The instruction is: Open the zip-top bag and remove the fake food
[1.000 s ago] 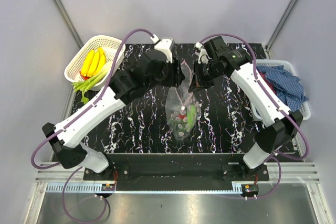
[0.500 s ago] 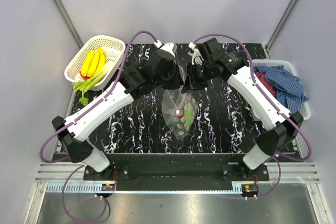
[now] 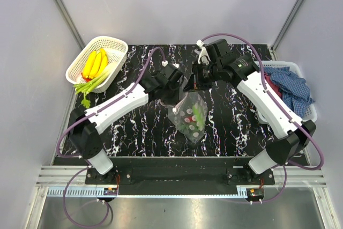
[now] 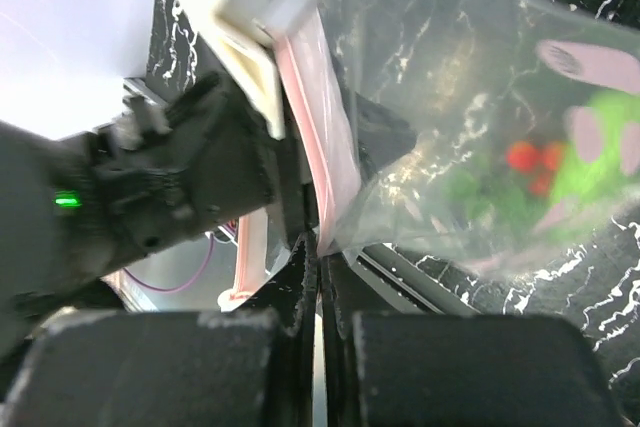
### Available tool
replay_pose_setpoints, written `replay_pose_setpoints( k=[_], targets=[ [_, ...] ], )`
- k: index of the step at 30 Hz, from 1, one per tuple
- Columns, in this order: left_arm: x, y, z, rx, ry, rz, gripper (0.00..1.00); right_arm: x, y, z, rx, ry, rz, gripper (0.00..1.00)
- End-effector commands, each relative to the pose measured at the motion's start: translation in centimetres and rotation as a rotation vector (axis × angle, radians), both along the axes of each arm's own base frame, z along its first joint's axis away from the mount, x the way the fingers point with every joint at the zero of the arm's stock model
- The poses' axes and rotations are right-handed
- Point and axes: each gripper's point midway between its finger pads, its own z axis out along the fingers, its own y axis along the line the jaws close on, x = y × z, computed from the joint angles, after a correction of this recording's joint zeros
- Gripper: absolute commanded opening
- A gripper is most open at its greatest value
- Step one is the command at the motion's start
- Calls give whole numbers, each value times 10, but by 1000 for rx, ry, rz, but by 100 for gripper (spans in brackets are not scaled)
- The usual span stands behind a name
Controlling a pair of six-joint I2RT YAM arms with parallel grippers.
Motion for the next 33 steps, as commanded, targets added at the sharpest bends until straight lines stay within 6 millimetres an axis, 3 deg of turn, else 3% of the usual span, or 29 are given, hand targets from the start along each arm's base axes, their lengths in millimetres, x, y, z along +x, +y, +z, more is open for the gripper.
replay_pose_setpoints(
  k=[1,5,8,11,14,18,20,28,33],
  targets=[
    [-7,11,11,11,-43,-74,8,6,16,24,87,-60,26,0],
    [-6,29,33,-31,-75,-64,16,6,29,29,132,-37,59,0],
    [-5,17,50,-195,-20,-68,26,2,39,34,171,-36,97,0],
    [-2,2,53,-273,-6,-75,30,1,41,27,174,-31,106,0],
    [-7,-11,30,-280,71,-110,30,2,34,13,137,-44,91,0],
    [-18,-6,-26,-154,140,-185,28,-8,22,-13,97,-10,73,0],
    [-20,-4,-44,-93,141,-200,27,-14,14,-22,82,3,62,0],
    [-11,5,-81,59,112,-201,26,-18,2,-19,70,-19,32,0],
    [-7,27,-107,173,92,-169,29,-17,-5,-28,59,0,19,0]
  ],
)
